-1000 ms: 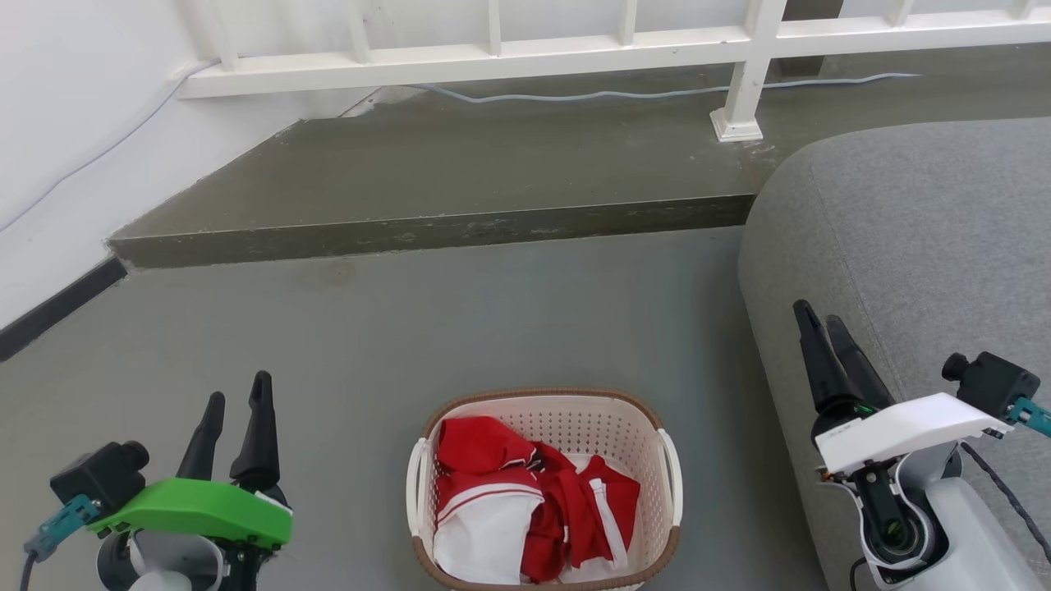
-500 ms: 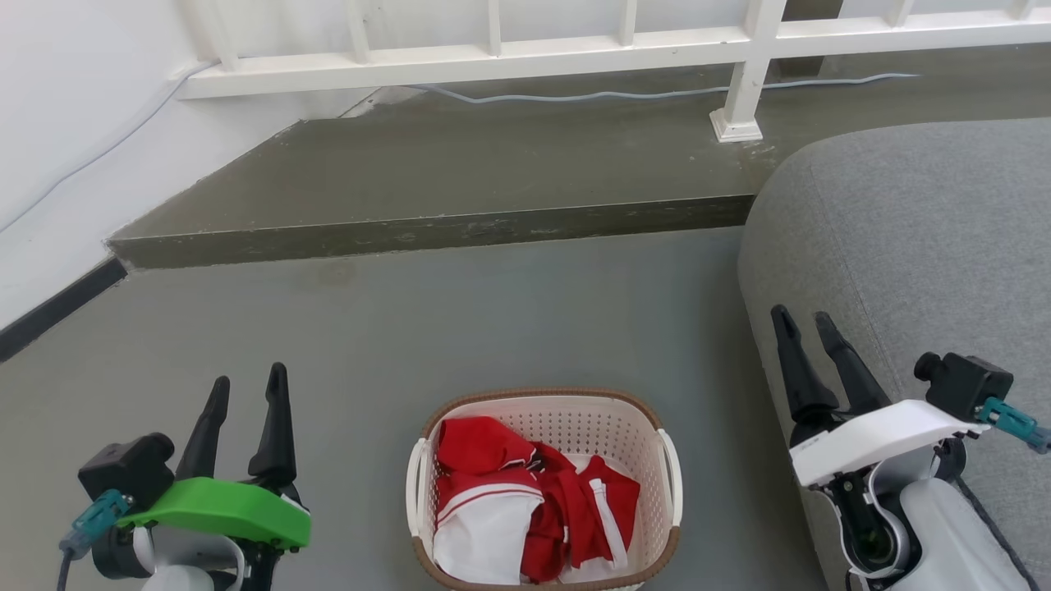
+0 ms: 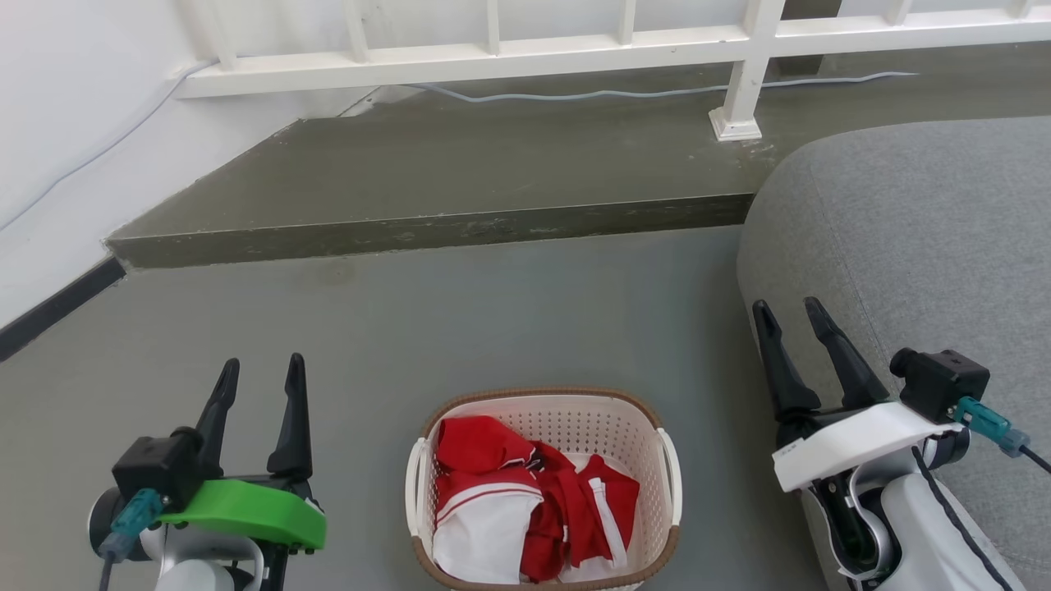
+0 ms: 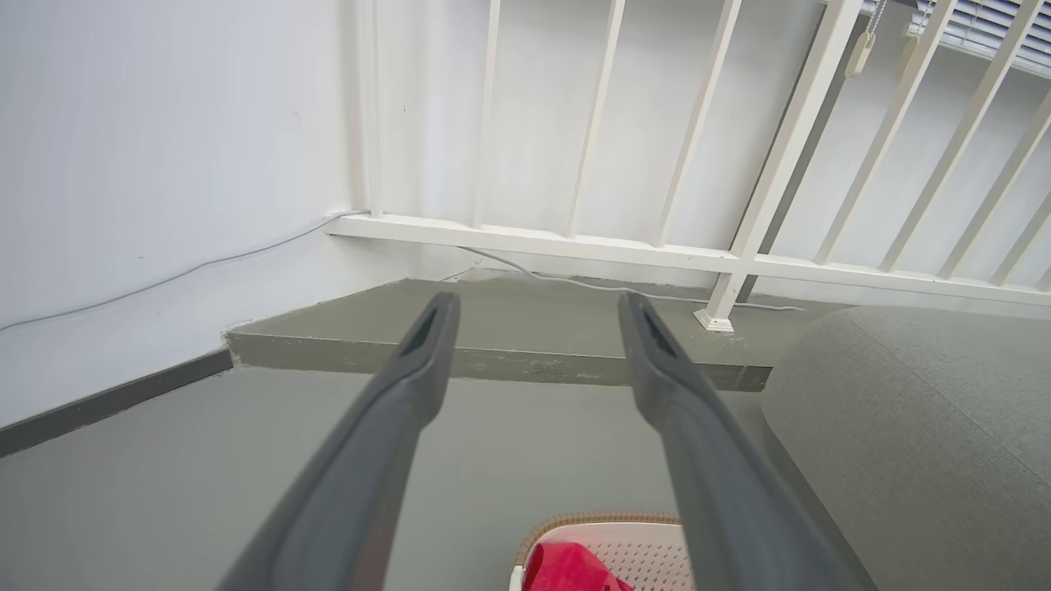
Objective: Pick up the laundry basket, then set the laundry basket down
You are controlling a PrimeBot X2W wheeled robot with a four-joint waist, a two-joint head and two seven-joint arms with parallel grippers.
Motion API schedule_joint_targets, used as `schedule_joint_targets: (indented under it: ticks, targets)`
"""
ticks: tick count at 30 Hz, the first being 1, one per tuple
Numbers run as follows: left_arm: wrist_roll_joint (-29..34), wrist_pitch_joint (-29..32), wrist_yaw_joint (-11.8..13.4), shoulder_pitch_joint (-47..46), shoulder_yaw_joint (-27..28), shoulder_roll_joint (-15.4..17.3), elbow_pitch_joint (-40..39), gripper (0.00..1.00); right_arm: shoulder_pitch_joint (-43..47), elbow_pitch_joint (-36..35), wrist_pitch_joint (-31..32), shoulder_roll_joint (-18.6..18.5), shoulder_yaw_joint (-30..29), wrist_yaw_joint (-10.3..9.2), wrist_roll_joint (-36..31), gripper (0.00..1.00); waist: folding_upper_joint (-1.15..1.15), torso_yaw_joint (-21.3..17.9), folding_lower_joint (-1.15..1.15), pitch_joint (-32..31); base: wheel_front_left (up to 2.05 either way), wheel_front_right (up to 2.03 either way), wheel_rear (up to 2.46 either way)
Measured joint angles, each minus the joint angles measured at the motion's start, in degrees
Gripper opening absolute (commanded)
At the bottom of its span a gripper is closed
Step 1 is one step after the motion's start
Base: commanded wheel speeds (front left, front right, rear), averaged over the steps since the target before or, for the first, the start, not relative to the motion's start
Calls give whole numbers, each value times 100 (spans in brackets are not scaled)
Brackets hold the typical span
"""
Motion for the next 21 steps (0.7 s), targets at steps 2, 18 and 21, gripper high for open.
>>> schedule_joint_targets:
  ticks: [2,18,21]
  targets:
    - [165,-59,0,-3,-7,-4,-9,100,-3,-12,-30,1,9,-1,-142,100,0,0,0,3,0,0,0]
    - [394,-97,-48,-13,23,-73,-27,100,-43,-16,-78,102,-134,-41,-522,100,0,-2,0,17,0,0,0]
    - [424,-97,-49,-13,37,-92,-26,100,-43,-15,-78,114,-160,-41,-610,100,0,-3,0,19,0,0,0]
